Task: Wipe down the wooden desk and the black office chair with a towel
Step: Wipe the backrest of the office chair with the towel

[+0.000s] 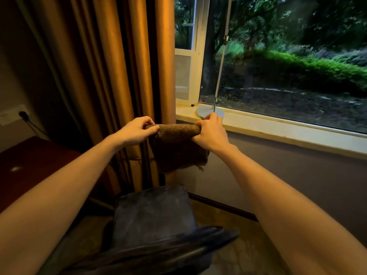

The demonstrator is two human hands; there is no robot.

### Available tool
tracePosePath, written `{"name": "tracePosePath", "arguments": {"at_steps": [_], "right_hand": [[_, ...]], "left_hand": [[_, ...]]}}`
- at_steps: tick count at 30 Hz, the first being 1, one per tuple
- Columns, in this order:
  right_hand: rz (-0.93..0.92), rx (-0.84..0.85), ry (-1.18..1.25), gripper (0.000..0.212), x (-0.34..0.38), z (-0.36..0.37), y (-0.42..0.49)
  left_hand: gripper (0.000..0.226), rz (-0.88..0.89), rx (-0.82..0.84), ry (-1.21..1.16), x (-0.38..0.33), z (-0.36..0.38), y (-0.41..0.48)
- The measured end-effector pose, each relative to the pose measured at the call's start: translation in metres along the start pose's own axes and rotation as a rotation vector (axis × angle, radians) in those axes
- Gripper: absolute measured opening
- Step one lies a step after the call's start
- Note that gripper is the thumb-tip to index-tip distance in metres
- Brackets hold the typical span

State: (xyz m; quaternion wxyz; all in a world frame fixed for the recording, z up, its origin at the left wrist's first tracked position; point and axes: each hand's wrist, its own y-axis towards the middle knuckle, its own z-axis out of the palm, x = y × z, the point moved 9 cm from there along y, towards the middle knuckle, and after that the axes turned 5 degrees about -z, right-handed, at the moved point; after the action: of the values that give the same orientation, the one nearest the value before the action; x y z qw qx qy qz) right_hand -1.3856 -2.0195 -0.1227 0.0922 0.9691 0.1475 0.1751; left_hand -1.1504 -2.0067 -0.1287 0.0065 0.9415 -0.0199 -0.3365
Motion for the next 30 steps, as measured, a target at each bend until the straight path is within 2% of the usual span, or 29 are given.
{"name": "tracePosePath", "arguments": {"at_steps": [2,4,6,8,10,12,14,15,17,19,20,22,23,25,28,30], "right_hand": [[-0.061,0.043,0.115,0.039,-0.009,0.008,0.016],[-0.067,0.11,0.307,0.028,-0.023,0.022,0.029],[-0.02,0.171,0.5,0.022,-0.041,0.04,0.04],[0.003,0.184,0.632,0.03,-0.055,0.055,0.049],[0.006,0.197,0.703,0.041,-0.067,0.068,0.056],[0.008,0.253,0.798,0.051,-0.075,0.088,0.062],[0.032,0.307,0.966,0.066,-0.079,0.102,0.06],[0.05,0.33,1.068,0.072,-0.082,0.109,0.058],[0.098,0.378,1.291,0.062,-0.084,0.125,0.049],[0.109,0.521,1.461,0.048,-0.077,0.134,0.029],[0.083,0.627,1.515,0.048,-0.07,0.137,0.018],[-0.095,0.789,1.58,0.049,-0.05,0.135,-0.012],[-0.153,0.781,1.586,0.046,-0.047,0.136,-0.022],[-0.13,0.638,1.589,0.037,-0.057,0.144,-0.035],[-0.108,0.413,1.573,0.019,-0.086,0.157,-0.069],[-0.082,0.292,1.585,0.014,-0.11,0.159,-0.099]], "left_hand": [[0.026,-0.063,0.005,-0.134,0.01,0.009,0.01],[0.042,-0.119,0.008,-0.271,0.014,0.02,0.017],[0.064,-0.152,0.014,-0.276,0.014,0.032,0.022],[0.069,-0.166,0.07,-0.255,0.009,0.049,0.021],[0.064,-0.196,0.154,-0.204,0.005,0.072,0.017],[0.043,-0.226,0.144,-0.16,0.009,0.089,0.016],[0.015,-0.24,0.032,-0.244,0.009,0.091,0.014],[0.01,-0.257,-0.047,-0.296,0.008,0.089,0.011],[0.009,-0.27,-0.157,-0.412,0.004,0.085,-0.002],[0.011,-0.278,-0.216,-0.473,-0.005,0.085,-0.015],[0.011,-0.28,-0.257,-0.473,-0.01,0.084,-0.02],[0.01,-0.277,-0.336,-0.47,-0.014,0.084,-0.034],[0.008,-0.273,-0.393,-0.439,-0.014,0.082,-0.043],[0.005,-0.276,-0.428,-0.297,-0.013,0.087,-0.067],[0.029,-0.292,-0.445,0.109,-0.019,0.115,-0.117],[0.037,-0.272,-0.488,0.221,-0.027,0.138,-0.155]]}}
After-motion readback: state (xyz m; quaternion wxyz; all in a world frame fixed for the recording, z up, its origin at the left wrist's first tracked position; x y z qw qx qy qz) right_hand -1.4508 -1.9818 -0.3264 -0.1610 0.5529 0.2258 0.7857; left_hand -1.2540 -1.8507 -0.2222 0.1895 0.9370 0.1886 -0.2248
